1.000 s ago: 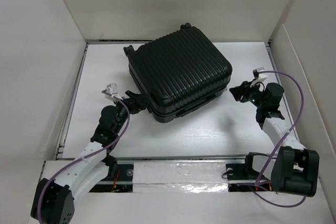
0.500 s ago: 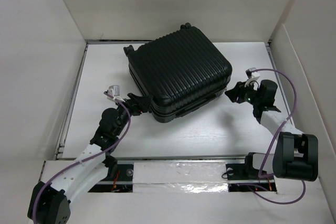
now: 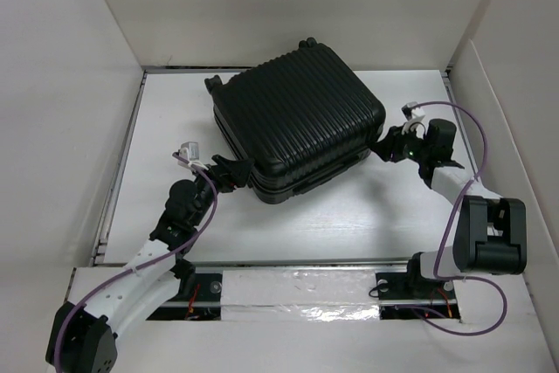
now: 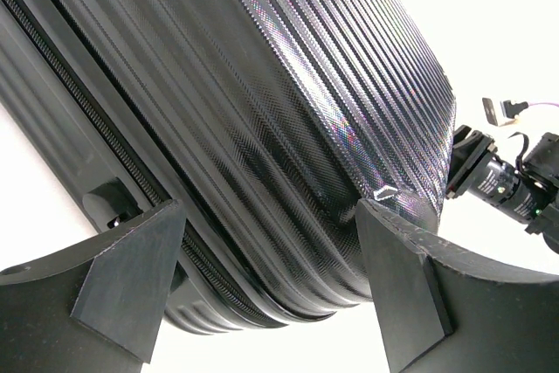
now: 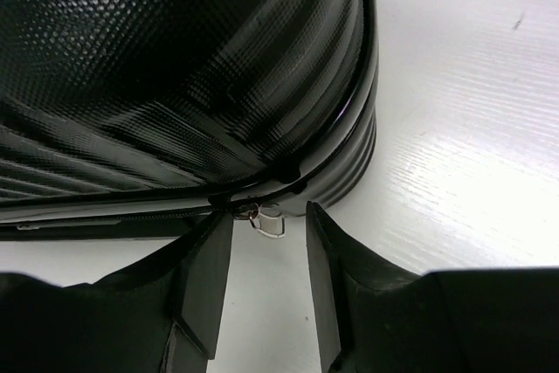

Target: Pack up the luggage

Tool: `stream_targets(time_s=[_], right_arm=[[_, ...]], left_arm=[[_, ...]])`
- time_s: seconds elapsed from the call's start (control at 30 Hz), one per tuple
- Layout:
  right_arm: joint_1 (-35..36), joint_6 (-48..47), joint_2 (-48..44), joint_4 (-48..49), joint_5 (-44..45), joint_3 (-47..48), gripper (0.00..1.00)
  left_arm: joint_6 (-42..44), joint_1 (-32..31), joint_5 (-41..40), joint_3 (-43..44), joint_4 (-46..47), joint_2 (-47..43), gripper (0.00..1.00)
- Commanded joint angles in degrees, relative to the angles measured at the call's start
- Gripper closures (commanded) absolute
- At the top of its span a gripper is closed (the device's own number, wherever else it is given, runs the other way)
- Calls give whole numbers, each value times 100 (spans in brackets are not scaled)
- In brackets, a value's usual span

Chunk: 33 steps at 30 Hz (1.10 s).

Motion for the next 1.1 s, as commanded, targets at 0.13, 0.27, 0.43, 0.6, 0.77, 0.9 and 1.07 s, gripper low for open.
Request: stream_targets(time_s=[0.13, 0.27, 0.43, 0.6, 0.77, 0.9, 1.07], right_arm=[[90, -57, 81, 210, -112, 182, 77], [221, 31, 195, 333, -77, 217, 83], [450, 67, 126, 456, 134, 175, 100], [942, 216, -322, 158, 1047, 7, 100], [1495, 260, -894, -404, 2056, -160, 100], [1838, 269, -1193, -914, 2674, -152, 100], [2452, 181, -1404, -1772, 2728, 164, 100]], left_arm=[[88, -33, -9, -4, 193, 31, 24], [79, -33, 26, -40, 220, 57, 29], [113, -33, 148, -110, 71, -13, 60], [166, -33, 263, -285, -202, -215, 93], [193, -33, 605, -409, -54, 12, 100], [79, -286, 966, -182, 667, 697, 100], [175, -981, 211, 627, 852, 1769, 100]])
